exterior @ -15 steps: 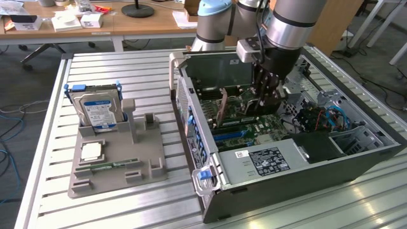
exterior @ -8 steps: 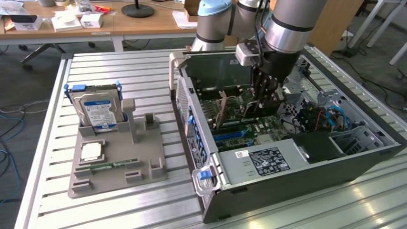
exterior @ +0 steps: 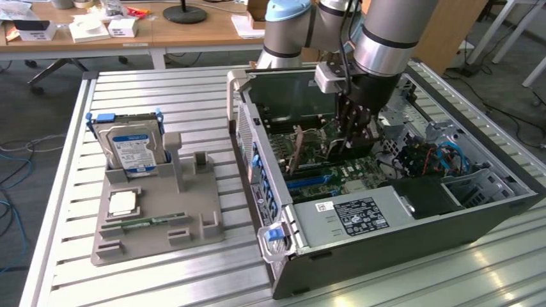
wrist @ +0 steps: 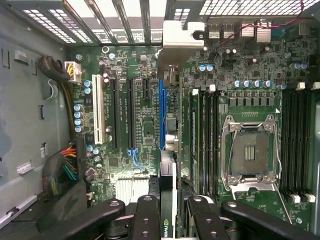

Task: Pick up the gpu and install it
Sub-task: 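Insert the gpu into the slot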

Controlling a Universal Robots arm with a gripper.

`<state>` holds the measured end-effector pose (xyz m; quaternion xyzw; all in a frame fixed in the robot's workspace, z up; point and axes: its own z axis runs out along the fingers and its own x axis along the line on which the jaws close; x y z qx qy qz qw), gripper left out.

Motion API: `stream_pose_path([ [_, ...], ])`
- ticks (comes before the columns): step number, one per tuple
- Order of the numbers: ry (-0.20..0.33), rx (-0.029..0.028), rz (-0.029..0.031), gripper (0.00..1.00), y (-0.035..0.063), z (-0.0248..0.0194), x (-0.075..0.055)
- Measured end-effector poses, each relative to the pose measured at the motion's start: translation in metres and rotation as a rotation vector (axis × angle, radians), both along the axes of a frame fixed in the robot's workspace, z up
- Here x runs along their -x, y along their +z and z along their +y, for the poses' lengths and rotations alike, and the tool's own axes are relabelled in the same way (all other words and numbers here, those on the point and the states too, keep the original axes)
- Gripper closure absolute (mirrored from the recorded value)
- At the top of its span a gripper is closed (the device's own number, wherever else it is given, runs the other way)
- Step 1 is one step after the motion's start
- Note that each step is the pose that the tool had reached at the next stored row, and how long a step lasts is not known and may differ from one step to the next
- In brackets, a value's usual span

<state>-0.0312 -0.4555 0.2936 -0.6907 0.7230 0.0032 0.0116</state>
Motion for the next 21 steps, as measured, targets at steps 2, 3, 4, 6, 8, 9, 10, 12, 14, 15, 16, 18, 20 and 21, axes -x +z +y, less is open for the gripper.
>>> stream_pose_path([
  [2, 0.0, 0.0003, 0.0001, 0.74, -0.0001, 0.0, 0.0],
  [3, 0.0, 0.0003, 0.0001, 0.74, -0.0001, 0.0, 0.0],
  [4, 0.0, 0.0001, 0.0001, 0.74, -0.0002, 0.0, 0.0],
  [6, 0.0, -0.0001, -0.0001, 0.74, -0.0003, -0.0001, 0.002],
  [8, 0.0, -0.0001, -0.0006, 0.74, -0.0003, -0.0002, 0.004],
  [9, 0.0, 0.0, -0.0007, 0.74, -0.0002, -0.0002, 0.005],
  [10, 0.0, 0.0, -0.0008, 0.74, -0.0002, -0.0002, 0.006],
  [12, 0.0, -0.0002, -0.0008, 0.74, -0.0003, -0.0002, 0.008],
  [14, 0.0, 0.0, -0.0008, 0.74, -0.0002, -0.0007, 0.009],
  [15, 0.0, 0.0001, -0.0007, 0.74, -0.0002, -0.0016, 0.01],
  [16, 0.0, 0.0, -0.0007, 0.74, -0.0002, -0.0029, 0.01],
  [18, 0.0, -0.0002, -0.0008, 0.74, -0.0003, -0.006, 0.011],
  [20, 0.0, -0.0001, -0.0008, 0.74, -0.0017, -0.006, 0.011],
  [21, 0.0, -0.0002, -0.0008, 0.74, -0.0027, -0.006, 0.012],
])
